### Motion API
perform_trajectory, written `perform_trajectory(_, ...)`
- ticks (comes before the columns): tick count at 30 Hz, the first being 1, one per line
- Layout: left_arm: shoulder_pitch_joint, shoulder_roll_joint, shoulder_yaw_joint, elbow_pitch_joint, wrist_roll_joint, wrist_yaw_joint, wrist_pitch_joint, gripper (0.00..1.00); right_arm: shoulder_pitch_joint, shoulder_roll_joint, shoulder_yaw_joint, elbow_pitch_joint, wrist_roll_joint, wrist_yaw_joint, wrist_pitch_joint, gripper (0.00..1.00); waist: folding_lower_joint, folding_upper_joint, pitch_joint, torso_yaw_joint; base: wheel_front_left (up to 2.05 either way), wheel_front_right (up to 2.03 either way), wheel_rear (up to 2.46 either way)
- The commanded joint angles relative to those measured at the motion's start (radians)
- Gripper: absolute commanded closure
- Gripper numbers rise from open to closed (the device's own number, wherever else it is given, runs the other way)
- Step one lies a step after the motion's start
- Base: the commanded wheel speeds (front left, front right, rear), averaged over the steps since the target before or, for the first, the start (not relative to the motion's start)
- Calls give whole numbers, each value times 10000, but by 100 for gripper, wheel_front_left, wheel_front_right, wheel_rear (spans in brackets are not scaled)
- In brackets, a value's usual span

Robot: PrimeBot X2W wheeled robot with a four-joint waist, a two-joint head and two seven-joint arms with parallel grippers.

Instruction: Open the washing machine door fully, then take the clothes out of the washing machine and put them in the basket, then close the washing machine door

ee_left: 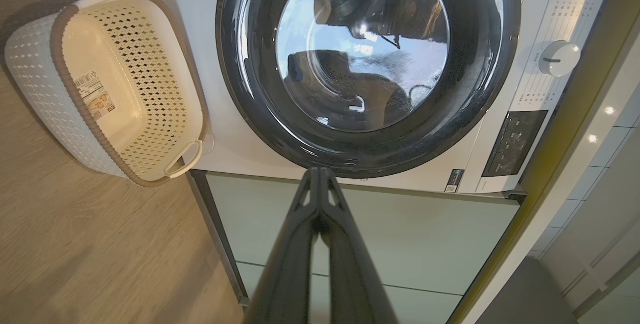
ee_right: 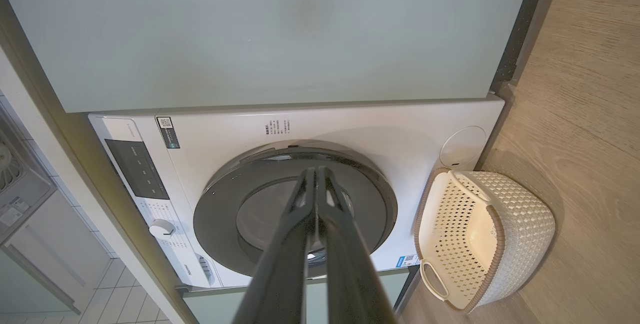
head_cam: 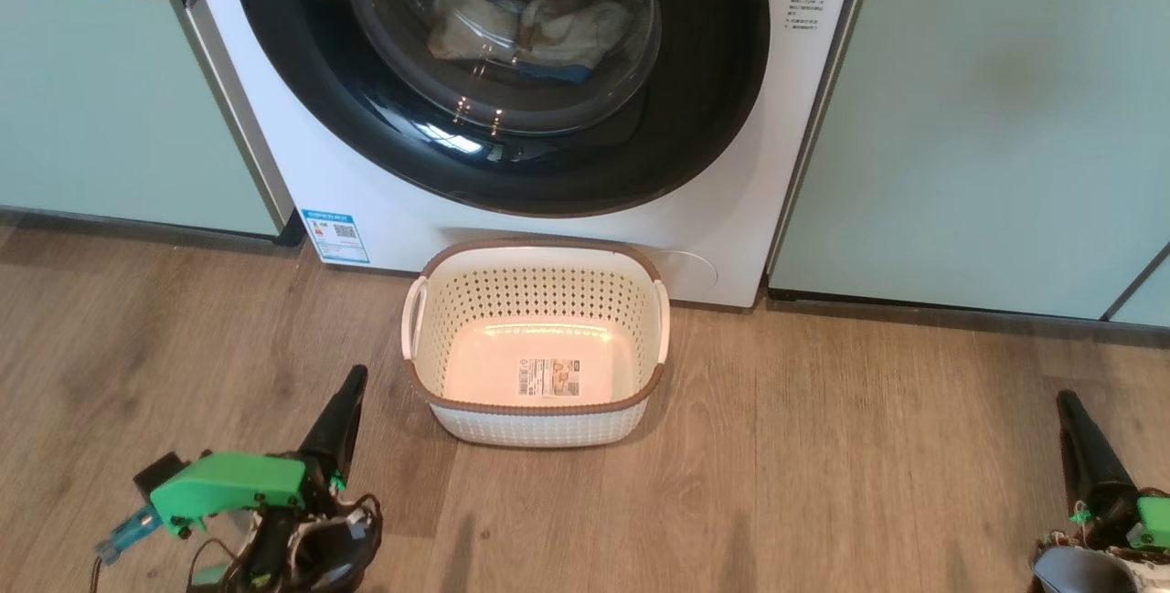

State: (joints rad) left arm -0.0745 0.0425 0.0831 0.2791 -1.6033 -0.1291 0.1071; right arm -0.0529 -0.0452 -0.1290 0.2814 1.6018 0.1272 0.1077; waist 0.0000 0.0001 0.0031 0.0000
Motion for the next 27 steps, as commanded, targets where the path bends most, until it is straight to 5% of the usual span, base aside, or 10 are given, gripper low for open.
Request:
perform_trajectory(1,-334,77,302,-343,-57,-16,58,100,-550,-50,156,-367,73,35,52,100,0,-1,0,0,0,0,0)
perform_trajectory(25,-2,0,1,-1,1,0,-1,100,-2,0,0,-1,1,0,-1,100,0,-1,0,0,0,0,0)
perform_trajectory(26,15,-7,-2,65,6,0,-8,0,20,0,12,66,-1,0,-6,0,0,-1,1,0,0,0,0)
perform_trajectory(27,66,-17,-6,193,8,2,-10,0,83,11,38,184,-1,0,-8,0,0,-1,1,0,0,0,0)
